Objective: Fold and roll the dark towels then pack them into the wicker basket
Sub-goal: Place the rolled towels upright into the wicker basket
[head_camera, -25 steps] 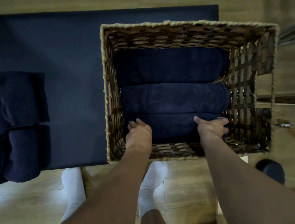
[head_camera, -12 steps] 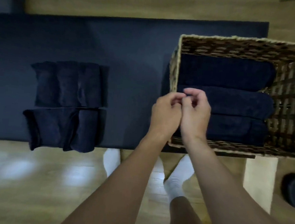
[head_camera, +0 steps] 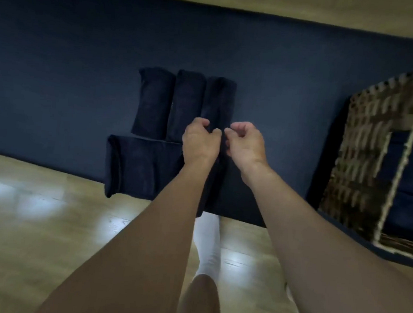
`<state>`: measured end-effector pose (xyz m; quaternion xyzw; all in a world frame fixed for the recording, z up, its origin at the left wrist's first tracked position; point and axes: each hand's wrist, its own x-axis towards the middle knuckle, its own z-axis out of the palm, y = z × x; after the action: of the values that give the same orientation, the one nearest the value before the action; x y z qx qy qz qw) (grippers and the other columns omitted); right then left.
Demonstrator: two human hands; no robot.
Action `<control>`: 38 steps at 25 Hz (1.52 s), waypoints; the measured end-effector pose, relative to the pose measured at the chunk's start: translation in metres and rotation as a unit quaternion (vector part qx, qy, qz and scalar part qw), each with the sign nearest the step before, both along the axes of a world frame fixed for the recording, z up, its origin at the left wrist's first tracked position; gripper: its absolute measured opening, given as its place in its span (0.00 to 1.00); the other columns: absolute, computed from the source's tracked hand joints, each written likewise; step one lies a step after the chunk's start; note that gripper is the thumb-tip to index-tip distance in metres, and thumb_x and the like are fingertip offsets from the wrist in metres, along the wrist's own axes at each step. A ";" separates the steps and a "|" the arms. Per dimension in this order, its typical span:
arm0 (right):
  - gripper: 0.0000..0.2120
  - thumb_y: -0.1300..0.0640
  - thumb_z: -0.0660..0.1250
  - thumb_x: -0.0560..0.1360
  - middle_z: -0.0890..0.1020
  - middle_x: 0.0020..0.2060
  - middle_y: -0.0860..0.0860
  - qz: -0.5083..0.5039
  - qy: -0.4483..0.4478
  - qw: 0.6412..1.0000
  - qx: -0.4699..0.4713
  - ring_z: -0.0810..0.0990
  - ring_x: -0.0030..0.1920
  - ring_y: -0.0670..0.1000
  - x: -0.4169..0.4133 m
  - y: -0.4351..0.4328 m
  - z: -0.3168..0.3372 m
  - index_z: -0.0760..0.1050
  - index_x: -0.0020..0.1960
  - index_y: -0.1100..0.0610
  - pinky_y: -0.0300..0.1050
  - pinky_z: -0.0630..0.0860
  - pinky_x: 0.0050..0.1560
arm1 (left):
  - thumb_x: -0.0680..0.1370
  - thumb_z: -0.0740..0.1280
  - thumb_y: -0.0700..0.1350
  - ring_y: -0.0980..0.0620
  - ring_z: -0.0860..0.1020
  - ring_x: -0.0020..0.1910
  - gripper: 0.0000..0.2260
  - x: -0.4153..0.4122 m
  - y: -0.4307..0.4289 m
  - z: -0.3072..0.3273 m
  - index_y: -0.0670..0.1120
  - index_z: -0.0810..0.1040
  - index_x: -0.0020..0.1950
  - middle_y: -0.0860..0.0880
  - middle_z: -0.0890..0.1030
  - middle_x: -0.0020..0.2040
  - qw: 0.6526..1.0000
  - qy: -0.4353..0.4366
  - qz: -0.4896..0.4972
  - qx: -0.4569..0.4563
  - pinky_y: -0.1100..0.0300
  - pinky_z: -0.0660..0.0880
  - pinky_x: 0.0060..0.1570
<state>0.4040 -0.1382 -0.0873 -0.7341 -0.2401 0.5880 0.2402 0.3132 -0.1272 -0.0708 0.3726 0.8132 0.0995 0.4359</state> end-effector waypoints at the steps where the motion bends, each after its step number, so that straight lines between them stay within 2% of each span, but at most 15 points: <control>1: 0.10 0.54 0.66 0.79 0.79 0.49 0.46 0.015 -0.019 1.000 -0.002 0.80 0.54 0.50 -0.007 0.009 -0.013 0.73 0.59 0.53 0.49 0.77 0.60 | 0.79 0.66 0.46 0.47 0.73 0.66 0.20 -0.006 0.007 -0.014 0.43 0.71 0.71 0.44 0.75 0.67 1.000 0.005 -0.018 -0.012 0.56 0.70 0.65; 3: 0.18 0.52 0.66 0.79 0.77 0.58 0.49 0.028 -0.061 0.998 -0.008 0.76 0.59 0.50 -0.020 0.029 -0.042 0.70 0.66 0.54 0.44 0.73 0.62 | 0.79 0.66 0.50 0.45 0.72 0.67 0.25 -0.015 0.018 -0.047 0.43 0.66 0.73 0.42 0.72 0.69 0.998 0.002 -0.054 -0.044 0.50 0.71 0.65; 5: 0.23 0.50 0.67 0.79 0.74 0.65 0.51 0.003 -0.057 0.998 -0.023 0.74 0.61 0.50 -0.027 0.045 -0.068 0.66 0.71 0.55 0.41 0.71 0.60 | 0.79 0.66 0.52 0.42 0.72 0.66 0.27 -0.019 0.026 -0.074 0.43 0.63 0.73 0.41 0.72 0.69 0.994 0.013 -0.092 -0.056 0.47 0.72 0.64; 9: 0.31 0.45 0.68 0.76 0.73 0.67 0.51 -0.026 -0.001 0.997 -0.072 0.74 0.64 0.51 -0.023 0.058 -0.092 0.64 0.74 0.57 0.42 0.72 0.60 | 0.75 0.69 0.59 0.41 0.72 0.66 0.37 -0.018 0.032 -0.096 0.43 0.59 0.76 0.40 0.73 0.67 0.991 0.033 -0.117 -0.054 0.45 0.74 0.61; 11: 0.32 0.43 0.69 0.75 0.74 0.64 0.50 -0.046 0.025 0.995 -0.081 0.75 0.64 0.51 -0.020 0.060 -0.089 0.65 0.74 0.57 0.42 0.72 0.59 | 0.74 0.70 0.61 0.42 0.74 0.63 0.31 -0.015 0.038 -0.095 0.41 0.69 0.68 0.43 0.77 0.61 0.993 0.040 -0.106 -0.034 0.47 0.76 0.58; 13: 0.25 0.44 0.72 0.72 0.80 0.57 0.50 -0.072 0.014 0.996 -0.049 0.80 0.57 0.51 -0.013 0.063 -0.082 0.74 0.63 0.56 0.45 0.78 0.56 | 0.73 0.70 0.60 0.45 0.77 0.56 0.25 -0.009 0.043 -0.085 0.42 0.74 0.58 0.47 0.78 0.52 0.998 -0.006 -0.058 -0.009 0.50 0.77 0.53; 15: 0.18 0.45 0.74 0.70 0.83 0.50 0.51 -0.086 -0.006 0.996 -0.001 0.83 0.49 0.50 -0.003 0.063 -0.064 0.75 0.52 0.55 0.45 0.81 0.49 | 0.73 0.70 0.58 0.51 0.77 0.51 0.20 0.001 0.045 -0.066 0.45 0.75 0.57 0.52 0.78 0.51 0.997 -0.075 -0.006 -0.004 0.55 0.78 0.51; 19: 0.23 0.40 0.72 0.72 0.80 0.54 0.48 -0.119 -0.003 0.992 0.039 0.80 0.52 0.47 0.036 0.064 -0.010 0.71 0.59 0.53 0.46 0.78 0.56 | 0.73 0.70 0.49 0.52 0.82 0.48 0.11 0.032 0.045 -0.019 0.50 0.79 0.53 0.52 0.84 0.48 0.978 -0.193 0.070 0.024 0.50 0.80 0.54; 21: 0.24 0.39 0.67 0.75 0.79 0.56 0.48 -0.149 0.002 0.988 0.044 0.79 0.54 0.47 0.068 0.064 0.026 0.69 0.64 0.51 0.49 0.77 0.59 | 0.74 0.70 0.48 0.52 0.82 0.50 0.10 0.061 0.047 0.014 0.50 0.80 0.54 0.52 0.84 0.49 0.970 -0.226 0.068 0.049 0.50 0.79 0.56; 23: 0.23 0.41 0.67 0.76 0.80 0.56 0.49 -0.164 -0.004 0.985 0.058 0.81 0.53 0.47 0.104 0.060 0.058 0.70 0.66 0.51 0.51 0.79 0.59 | 0.78 0.67 0.52 0.54 0.81 0.52 0.12 0.099 0.044 0.047 0.50 0.80 0.59 0.53 0.84 0.52 0.966 -0.245 0.029 0.081 0.52 0.78 0.58; 26: 0.22 0.42 0.71 0.73 0.84 0.51 0.47 -0.180 -0.017 0.978 0.102 0.84 0.49 0.45 0.159 0.040 0.103 0.74 0.62 0.51 0.48 0.81 0.54 | 0.81 0.57 0.58 0.53 0.79 0.55 0.17 0.162 0.033 0.083 0.52 0.78 0.62 0.53 0.82 0.53 0.967 -0.203 -0.066 0.139 0.50 0.76 0.59; 30: 0.23 0.40 0.73 0.71 0.84 0.49 0.45 -0.206 -0.062 0.971 0.107 0.84 0.47 0.42 0.251 0.001 0.145 0.76 0.60 0.50 0.42 0.81 0.50 | 0.83 0.56 0.54 0.55 0.80 0.54 0.16 0.255 0.003 0.114 0.50 0.77 0.63 0.53 0.82 0.54 0.946 -0.211 -0.155 0.192 0.50 0.76 0.57; 34: 0.19 0.39 0.72 0.71 0.84 0.47 0.45 -0.201 -0.089 0.973 0.065 0.83 0.48 0.44 0.324 -0.030 0.134 0.79 0.54 0.50 0.44 0.80 0.51 | 0.84 0.57 0.52 0.53 0.74 0.66 0.20 0.327 -0.029 0.111 0.51 0.66 0.76 0.52 0.76 0.68 0.953 -0.168 -0.209 0.142 0.54 0.72 0.65; 36: 0.18 0.41 0.72 0.72 0.84 0.48 0.46 -0.180 -0.075 0.980 0.047 0.82 0.49 0.44 0.345 -0.034 0.115 0.79 0.55 0.51 0.41 0.79 0.49 | 0.84 0.57 0.50 0.51 0.74 0.67 0.22 0.350 -0.037 0.098 0.49 0.62 0.78 0.49 0.75 0.69 0.959 -0.146 -0.214 0.119 0.55 0.71 0.66; 38: 0.19 0.42 0.71 0.73 0.83 0.51 0.47 -0.162 -0.070 0.983 0.042 0.81 0.52 0.46 0.354 -0.033 0.086 0.78 0.58 0.52 0.43 0.79 0.51 | 0.84 0.57 0.48 0.48 0.76 0.63 0.22 0.363 -0.038 0.079 0.48 0.61 0.78 0.46 0.77 0.66 0.965 -0.117 -0.214 0.098 0.51 0.73 0.63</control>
<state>0.7580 -0.1714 -0.0010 -0.7919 -0.1585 0.4781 0.3453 0.6766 -0.1650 0.0085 0.5644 0.6443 0.1263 0.5003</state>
